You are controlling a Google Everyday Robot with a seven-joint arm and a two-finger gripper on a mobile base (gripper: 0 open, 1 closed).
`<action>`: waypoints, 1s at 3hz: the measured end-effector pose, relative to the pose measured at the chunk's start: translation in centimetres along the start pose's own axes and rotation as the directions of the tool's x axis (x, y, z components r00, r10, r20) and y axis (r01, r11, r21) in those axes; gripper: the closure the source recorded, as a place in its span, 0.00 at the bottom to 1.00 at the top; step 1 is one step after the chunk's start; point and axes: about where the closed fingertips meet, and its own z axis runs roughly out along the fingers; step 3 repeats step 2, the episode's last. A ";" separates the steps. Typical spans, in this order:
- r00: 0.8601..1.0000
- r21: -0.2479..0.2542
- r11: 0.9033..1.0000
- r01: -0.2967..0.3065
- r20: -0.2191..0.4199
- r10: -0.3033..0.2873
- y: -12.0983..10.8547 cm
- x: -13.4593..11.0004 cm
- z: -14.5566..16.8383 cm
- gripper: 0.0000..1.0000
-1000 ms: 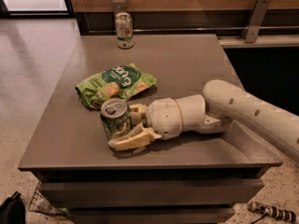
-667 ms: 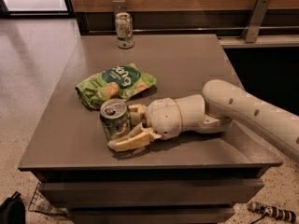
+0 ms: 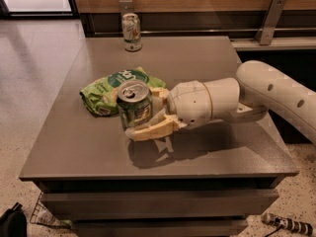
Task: Pick green can
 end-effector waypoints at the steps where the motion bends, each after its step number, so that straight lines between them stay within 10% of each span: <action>1: 0.999 0.005 0.999 0.043 -0.007 -0.043 -0.1 -2.6 -1.2 1.00; 3: 0.996 0.016 0.997 0.081 -0.035 -0.081 -0.5 -5.3 -2.1 1.00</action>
Offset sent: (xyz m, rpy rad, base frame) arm 0.0040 -0.0285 0.0744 -0.0313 -0.1177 -0.0398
